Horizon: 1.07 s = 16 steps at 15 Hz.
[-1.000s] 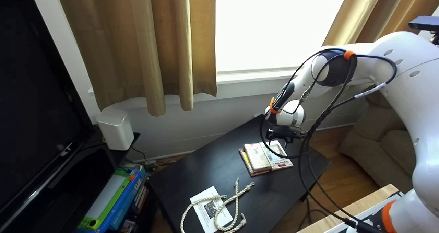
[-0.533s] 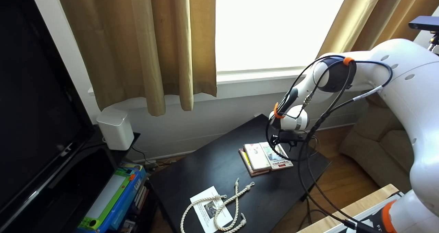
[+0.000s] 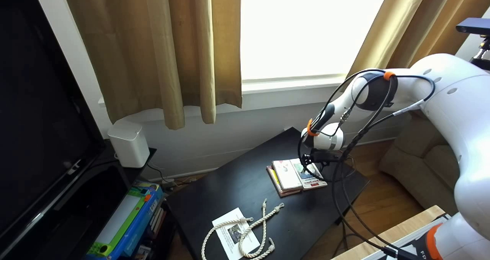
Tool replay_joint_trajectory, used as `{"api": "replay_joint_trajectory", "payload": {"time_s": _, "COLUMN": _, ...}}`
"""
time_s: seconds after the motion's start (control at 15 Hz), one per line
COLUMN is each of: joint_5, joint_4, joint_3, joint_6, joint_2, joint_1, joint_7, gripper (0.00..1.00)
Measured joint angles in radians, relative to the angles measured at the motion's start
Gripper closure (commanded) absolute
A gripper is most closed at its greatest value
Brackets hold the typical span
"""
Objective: Place both books, which are on the right, on the one to the left
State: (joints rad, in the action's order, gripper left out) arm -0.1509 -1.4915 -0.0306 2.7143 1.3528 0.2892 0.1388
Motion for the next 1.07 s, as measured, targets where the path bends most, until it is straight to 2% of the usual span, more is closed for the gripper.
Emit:
{"api": "replay_joint_trajectory", "payload": {"time_s": 0.2, "joint_5": 0.005, "joint_4": 0.021, "joint_3": 0.018, "joint_6": 0.001, "joint_2": 0.019, "joint_1": 0.02, "joint_7": 0.034, "gripper": 0.01}}
{"api": "replay_joint_trajectory", "payload": {"time_s": 0.27, "joint_5": 0.007, "joint_4": 0.023, "joint_3": 0.021, "joint_6": 0.001, "joint_2": 0.02, "joint_1": 0.024, "joint_7": 0.041, "gripper": 0.18}}
{"api": "replay_joint_trajectory", "payload": {"time_s": 0.4, "joint_5": 0.011, "joint_4": 0.025, "joint_3": 0.024, "joint_6": 0.001, "joint_2": 0.021, "joint_1": 0.029, "joint_7": 0.048, "gripper": 0.3}}
{"api": "replay_joint_trajectory", "payload": {"time_s": 0.93, "joint_5": 0.038, "joint_4": 0.03, "joint_3": 0.022, "joint_6": 0.0, "joint_2": 0.022, "joint_1": 0.069, "joint_7": 0.079, "gripper": 0.91}}
{"api": "replay_joint_trajectory", "payload": {"time_s": 1.0, "joint_5": 0.04, "joint_4": 0.031, "joint_3": 0.021, "joint_6": 0.0, "joint_2": 0.022, "joint_1": 0.073, "joint_7": 0.081, "gripper": 0.9}}
{"api": "replay_joint_trajectory", "payload": {"time_s": 1.07, "joint_5": 0.043, "joint_4": 0.033, "joint_3": 0.021, "joint_6": 0.0, "joint_2": 0.024, "joint_1": 0.076, "joint_7": 0.082, "gripper": 0.56}}
